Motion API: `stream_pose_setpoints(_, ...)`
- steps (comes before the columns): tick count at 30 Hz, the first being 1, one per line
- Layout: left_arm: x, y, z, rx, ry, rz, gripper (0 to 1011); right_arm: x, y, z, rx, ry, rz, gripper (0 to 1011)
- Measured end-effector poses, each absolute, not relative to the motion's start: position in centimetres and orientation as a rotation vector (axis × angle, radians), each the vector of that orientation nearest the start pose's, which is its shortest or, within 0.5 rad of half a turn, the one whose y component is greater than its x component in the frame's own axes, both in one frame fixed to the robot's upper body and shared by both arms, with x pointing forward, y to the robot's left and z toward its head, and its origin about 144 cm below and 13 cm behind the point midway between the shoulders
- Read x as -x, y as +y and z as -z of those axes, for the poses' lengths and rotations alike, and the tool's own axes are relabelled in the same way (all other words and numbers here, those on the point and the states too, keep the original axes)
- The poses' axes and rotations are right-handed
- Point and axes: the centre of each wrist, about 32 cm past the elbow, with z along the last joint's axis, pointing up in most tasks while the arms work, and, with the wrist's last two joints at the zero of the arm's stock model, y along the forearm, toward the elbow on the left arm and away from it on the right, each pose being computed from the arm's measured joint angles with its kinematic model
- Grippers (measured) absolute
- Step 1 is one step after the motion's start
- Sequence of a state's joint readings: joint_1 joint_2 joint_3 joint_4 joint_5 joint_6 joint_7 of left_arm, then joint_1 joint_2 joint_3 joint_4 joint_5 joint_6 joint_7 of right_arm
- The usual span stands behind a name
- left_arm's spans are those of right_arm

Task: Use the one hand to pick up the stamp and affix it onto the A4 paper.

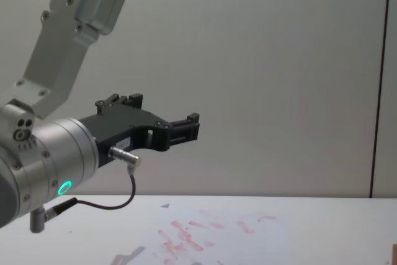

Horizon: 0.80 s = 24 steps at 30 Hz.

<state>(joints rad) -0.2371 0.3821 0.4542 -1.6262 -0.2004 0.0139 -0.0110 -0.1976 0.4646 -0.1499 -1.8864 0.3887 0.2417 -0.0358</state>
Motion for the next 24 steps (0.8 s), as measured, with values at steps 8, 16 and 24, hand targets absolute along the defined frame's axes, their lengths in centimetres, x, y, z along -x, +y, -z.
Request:
stream_pose_setpoints(8,-49.2,19.8,-120.4,-0.061,-0.268,-1.124,1003,-39.7,-27.4,-117.6,0.296,0.138,1.346,1001)
stream_pose_setpoints(16,-49.2,19.8,-120.4,-0.061,-0.268,-1.124,1003,-40.2,-27.0,-117.1,0.349,0.152,1.344,1001)
stream_pose_setpoints(24,-49.2,19.8,-120.4,-0.061,-0.268,-1.124,1003,-41.2,-26.7,-116.6,0.388,0.16,1.337,1001)
